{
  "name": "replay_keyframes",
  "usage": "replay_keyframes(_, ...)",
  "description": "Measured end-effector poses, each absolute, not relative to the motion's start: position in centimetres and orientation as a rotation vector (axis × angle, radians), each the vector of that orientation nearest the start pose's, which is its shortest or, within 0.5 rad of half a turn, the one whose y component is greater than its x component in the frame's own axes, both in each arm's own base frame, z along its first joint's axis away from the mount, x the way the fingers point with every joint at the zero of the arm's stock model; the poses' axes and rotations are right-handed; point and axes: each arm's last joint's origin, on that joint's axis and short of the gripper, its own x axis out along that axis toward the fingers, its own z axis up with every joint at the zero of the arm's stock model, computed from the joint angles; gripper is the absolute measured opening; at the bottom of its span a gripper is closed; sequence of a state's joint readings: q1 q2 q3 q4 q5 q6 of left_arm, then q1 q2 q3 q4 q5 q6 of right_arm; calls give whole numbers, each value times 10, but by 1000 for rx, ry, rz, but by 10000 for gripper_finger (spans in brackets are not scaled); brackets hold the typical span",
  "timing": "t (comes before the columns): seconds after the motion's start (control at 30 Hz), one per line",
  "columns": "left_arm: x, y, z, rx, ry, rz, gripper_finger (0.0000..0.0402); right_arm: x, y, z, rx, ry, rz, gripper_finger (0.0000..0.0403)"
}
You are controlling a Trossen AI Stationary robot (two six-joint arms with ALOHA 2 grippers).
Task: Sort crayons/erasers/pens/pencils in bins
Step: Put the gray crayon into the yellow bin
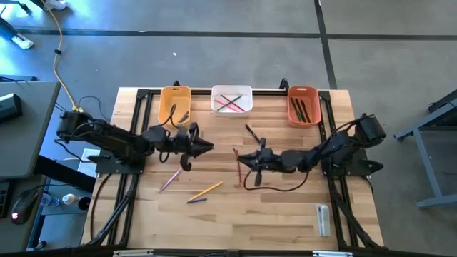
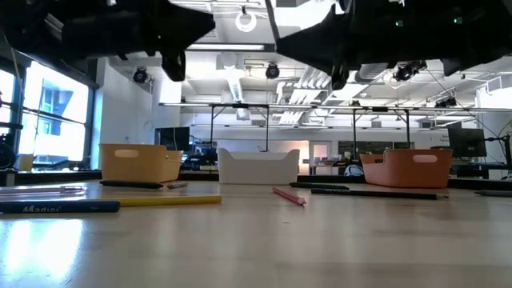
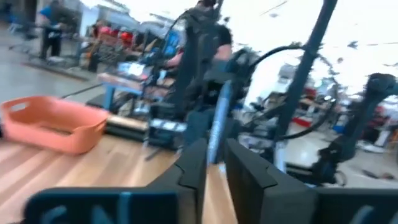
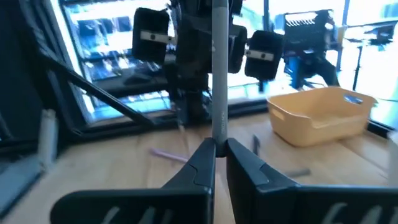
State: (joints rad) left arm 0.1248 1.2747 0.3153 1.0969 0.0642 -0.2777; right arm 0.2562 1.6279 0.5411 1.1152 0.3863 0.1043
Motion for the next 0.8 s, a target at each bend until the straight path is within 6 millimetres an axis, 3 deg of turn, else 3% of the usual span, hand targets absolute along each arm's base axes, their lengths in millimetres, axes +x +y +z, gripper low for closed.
replay_keyframes(0.37,254,-10,218,-177,-207,-10,150,308,71,202,63,-62,-75,6)
replay_keyframes(0.8,288,-18,226,-79,-221,41,161,310,74,204,61,-57,-49,6)
